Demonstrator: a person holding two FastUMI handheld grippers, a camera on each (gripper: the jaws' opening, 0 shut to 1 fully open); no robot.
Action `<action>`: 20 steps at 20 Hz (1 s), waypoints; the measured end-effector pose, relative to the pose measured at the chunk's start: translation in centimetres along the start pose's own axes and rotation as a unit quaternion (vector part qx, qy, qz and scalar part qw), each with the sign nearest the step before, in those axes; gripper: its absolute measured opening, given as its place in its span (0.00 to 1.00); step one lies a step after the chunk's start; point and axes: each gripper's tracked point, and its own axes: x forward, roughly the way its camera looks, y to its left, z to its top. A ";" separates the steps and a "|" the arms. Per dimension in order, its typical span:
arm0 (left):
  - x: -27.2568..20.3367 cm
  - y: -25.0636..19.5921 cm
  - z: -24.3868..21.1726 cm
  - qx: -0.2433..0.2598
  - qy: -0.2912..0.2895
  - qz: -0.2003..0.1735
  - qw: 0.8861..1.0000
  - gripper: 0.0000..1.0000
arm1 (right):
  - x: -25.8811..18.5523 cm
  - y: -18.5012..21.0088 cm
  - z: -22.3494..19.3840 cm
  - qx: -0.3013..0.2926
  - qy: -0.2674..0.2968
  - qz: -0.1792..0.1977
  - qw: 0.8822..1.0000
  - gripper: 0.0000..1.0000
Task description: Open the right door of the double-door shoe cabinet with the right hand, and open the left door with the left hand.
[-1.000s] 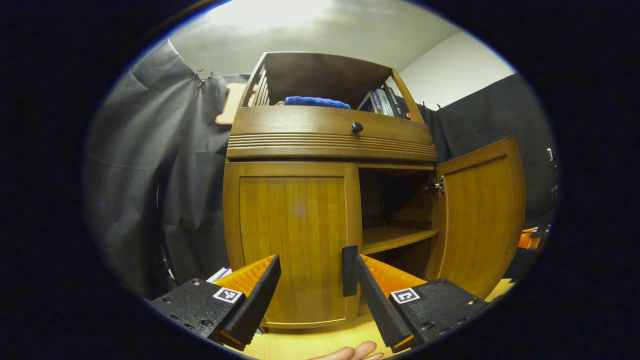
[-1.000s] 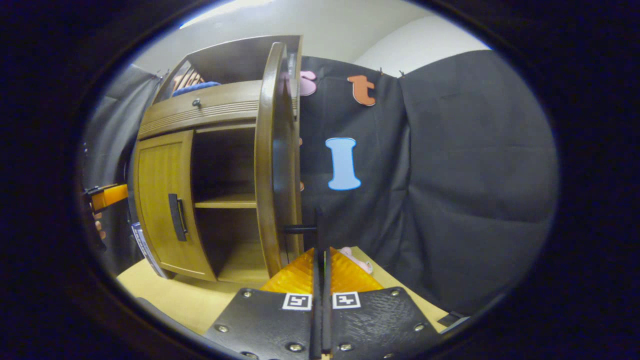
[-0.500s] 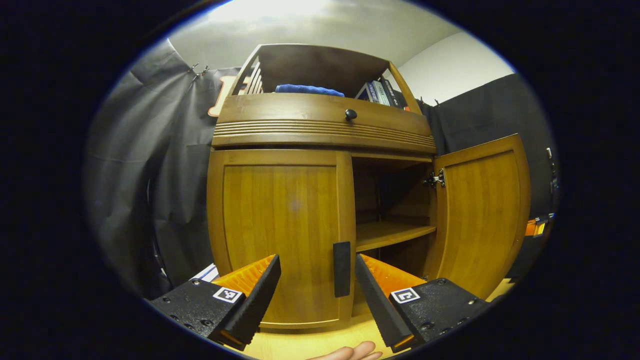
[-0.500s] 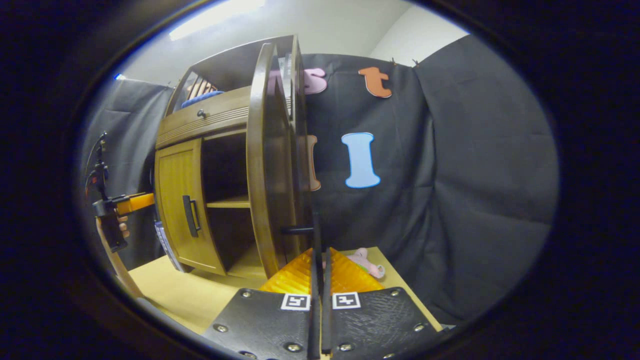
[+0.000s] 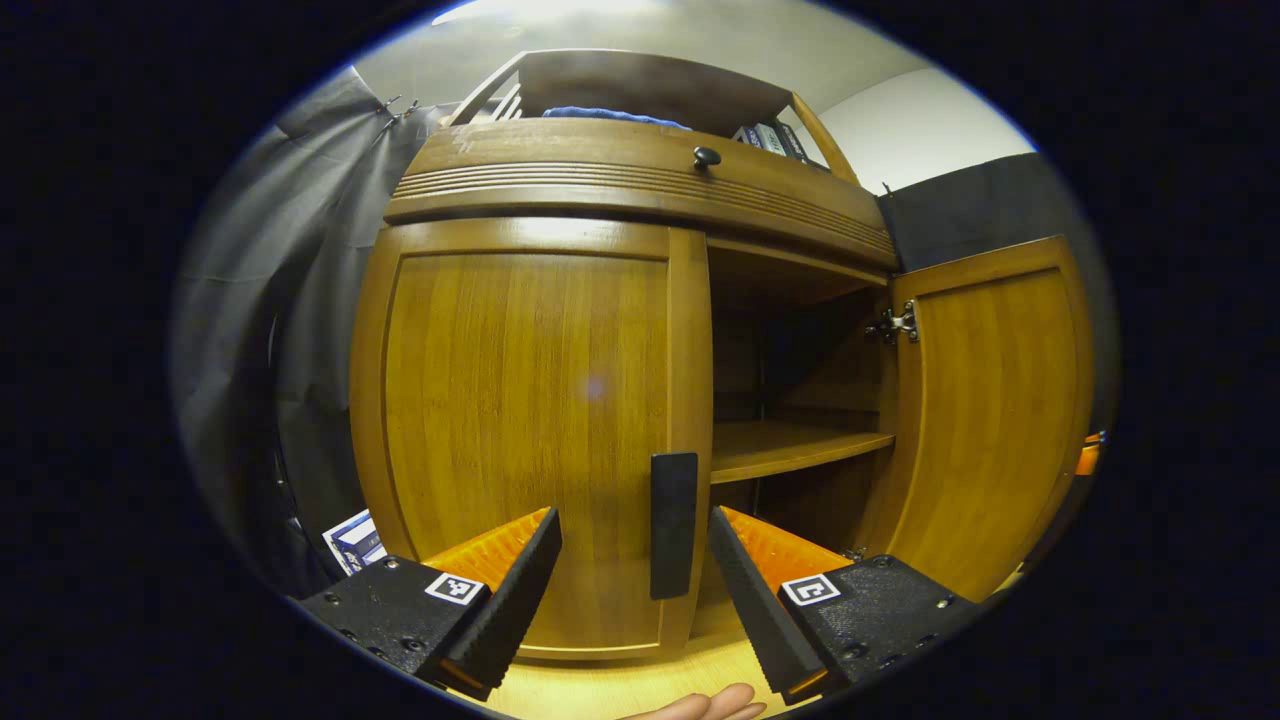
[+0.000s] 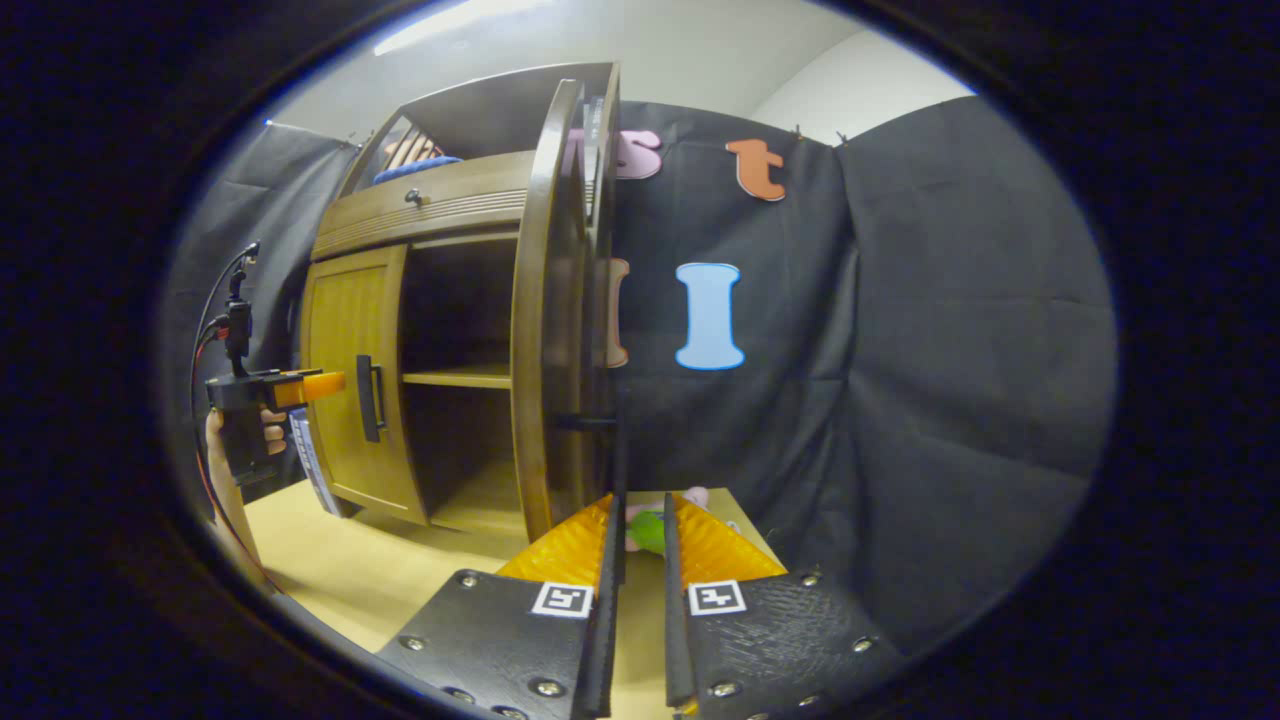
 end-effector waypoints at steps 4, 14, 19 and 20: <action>2.6 -1.2 -3.4 -0.036 0.031 -0.026 0.999 0.87 | -3.7 -0.2 2.5 0.021 -0.052 -0.024 0.998 0.80; 5.3 -2.8 -2.5 -0.048 -0.032 -0.070 0.996 0.52 | -10.6 3.7 5.2 0.085 -0.119 -0.022 0.989 0.97; 5.7 -2.6 -2.6 0.007 -0.023 -0.048 0.999 0.36 | -10.4 8.8 5.0 0.028 -0.094 -0.003 0.995 1.00; 5.8 -2.5 -2.7 0.017 -0.017 -0.037 0.999 0.34 | -10.0 9.6 4.9 0.019 -0.086 -0.003 0.996 0.97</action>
